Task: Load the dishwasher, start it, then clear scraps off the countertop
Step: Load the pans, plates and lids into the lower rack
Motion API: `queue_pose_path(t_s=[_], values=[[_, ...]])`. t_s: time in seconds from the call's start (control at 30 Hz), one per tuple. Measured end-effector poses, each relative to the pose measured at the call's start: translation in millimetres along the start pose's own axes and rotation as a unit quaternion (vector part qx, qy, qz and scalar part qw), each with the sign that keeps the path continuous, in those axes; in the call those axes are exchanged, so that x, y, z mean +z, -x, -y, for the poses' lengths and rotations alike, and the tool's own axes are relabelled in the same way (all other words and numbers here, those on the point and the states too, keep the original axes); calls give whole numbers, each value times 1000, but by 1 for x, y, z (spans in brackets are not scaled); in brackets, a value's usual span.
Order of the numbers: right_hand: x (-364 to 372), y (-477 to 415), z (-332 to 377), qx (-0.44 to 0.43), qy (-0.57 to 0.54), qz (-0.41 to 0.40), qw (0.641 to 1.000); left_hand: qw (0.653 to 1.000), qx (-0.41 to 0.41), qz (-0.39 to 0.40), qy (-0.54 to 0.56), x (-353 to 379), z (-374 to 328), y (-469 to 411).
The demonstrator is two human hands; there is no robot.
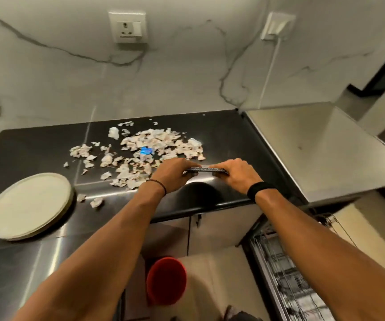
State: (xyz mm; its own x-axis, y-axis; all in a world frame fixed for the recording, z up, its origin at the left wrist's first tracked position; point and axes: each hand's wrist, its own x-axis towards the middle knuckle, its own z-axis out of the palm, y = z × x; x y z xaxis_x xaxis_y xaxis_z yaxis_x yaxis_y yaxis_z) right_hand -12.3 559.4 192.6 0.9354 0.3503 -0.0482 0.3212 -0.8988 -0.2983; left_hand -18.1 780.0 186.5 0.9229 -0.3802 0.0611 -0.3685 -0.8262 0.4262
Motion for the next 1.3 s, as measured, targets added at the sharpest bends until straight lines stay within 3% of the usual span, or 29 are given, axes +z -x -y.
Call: queue_pose_path(t_s=[0.37,0.77,1.0,1.2,1.3], values=[[-14,135,-128,185,-36,-43,981,989,137,60,-16,69,-149,-61],[14,277,-249,318,-58,-55,945,943,281,163,-78,202,-314,-83],[47,314,-289,379,-99,-65,918,903,348,239,-82,275,-345,-110],[102,291,-317,442,-136,-40,886,873,370,303,-93,345,-326,-154],[130,272,-340,473,-142,-25,869,871,377,299,-97,384,-313,-182]])
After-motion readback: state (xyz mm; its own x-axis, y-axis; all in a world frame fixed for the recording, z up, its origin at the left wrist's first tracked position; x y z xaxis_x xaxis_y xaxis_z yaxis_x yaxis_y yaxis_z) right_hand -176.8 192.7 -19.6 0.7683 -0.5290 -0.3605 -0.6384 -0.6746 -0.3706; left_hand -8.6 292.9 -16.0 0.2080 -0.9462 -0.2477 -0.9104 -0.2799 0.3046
